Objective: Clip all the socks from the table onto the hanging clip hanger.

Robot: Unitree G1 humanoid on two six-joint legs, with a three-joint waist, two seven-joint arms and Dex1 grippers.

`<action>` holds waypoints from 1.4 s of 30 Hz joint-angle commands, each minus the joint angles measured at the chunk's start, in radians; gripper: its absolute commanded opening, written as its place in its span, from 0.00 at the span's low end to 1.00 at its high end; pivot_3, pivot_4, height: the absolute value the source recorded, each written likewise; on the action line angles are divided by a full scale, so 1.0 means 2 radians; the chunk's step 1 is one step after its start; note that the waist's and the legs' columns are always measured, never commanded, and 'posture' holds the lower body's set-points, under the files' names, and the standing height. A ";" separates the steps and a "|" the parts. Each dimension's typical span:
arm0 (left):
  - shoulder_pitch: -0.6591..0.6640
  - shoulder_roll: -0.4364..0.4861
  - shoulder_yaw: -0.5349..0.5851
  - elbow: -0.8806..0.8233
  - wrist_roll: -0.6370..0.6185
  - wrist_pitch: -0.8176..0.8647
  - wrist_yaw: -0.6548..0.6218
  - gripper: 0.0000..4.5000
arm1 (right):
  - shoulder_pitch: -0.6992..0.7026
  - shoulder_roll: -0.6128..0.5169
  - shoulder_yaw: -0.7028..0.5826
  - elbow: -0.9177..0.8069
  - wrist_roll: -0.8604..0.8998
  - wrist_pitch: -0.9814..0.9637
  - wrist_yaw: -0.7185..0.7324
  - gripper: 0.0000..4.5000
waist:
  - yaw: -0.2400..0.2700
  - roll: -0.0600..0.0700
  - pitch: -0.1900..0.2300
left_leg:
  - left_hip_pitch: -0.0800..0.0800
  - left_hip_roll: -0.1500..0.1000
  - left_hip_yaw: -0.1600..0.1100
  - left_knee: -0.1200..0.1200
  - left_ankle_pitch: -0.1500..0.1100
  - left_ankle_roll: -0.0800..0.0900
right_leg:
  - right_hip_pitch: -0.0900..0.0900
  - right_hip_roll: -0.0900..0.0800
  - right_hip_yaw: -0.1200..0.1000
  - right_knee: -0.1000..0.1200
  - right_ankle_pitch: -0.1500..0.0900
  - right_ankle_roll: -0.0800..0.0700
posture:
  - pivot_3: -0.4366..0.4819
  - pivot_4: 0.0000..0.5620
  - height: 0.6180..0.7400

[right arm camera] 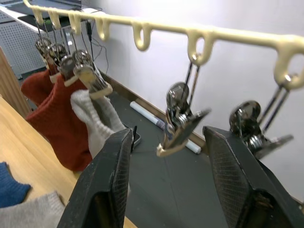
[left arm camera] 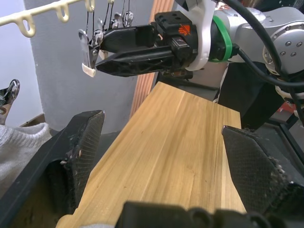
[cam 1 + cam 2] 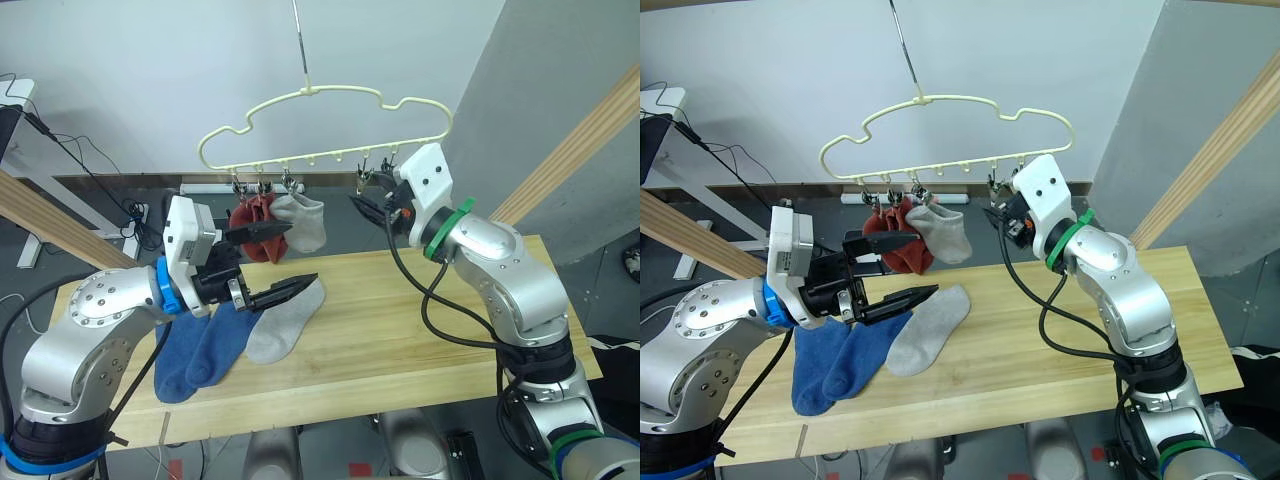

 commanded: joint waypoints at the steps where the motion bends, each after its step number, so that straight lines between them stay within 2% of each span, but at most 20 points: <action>1: -0.001 -0.004 0.000 -0.010 -0.002 -0.002 0.002 0.97 | -0.013 0.012 0.004 -0.006 -0.006 -0.016 -0.008 0.55 | 0.000 0.000 0.000 | 0.000 0.000 0.000 0.000 0.000 0.000 | 0.000 0.000 0.000 0.000 0.000 0.000 | 0.28 0.48 1.00; 18: 0.002 -0.011 -0.007 -0.010 0.003 -0.003 0.004 0.97 | -0.023 0.056 0.010 0.015 -0.012 -0.035 -0.022 0.55 | 0.000 0.000 0.000 | 0.000 0.000 0.000 0.000 0.000 0.000 | -0.001 0.000 0.000 0.001 0.000 0.000 | 0.29 0.48 1.00; 36: 0.005 -0.011 -0.013 -0.007 0.006 -0.008 0.005 0.97 | -0.030 0.117 -0.023 0.041 -0.011 -0.031 -0.070 0.55 | -0.001 0.000 0.000 | -0.001 0.000 0.000 0.000 0.000 0.000 | -0.002 0.000 0.000 0.001 0.000 0.000 | 0.29 0.47 1.00; 42: 0.003 -0.013 -0.016 -0.004 0.009 -0.010 0.003 0.97 | -0.029 0.126 -0.031 0.037 -0.010 -0.026 -0.080 0.55 | -0.001 0.000 -0.002 | -0.004 0.000 0.000 0.000 0.001 -0.001 | -0.006 0.000 0.000 0.002 0.001 -0.001 | 0.29 0.47 1.00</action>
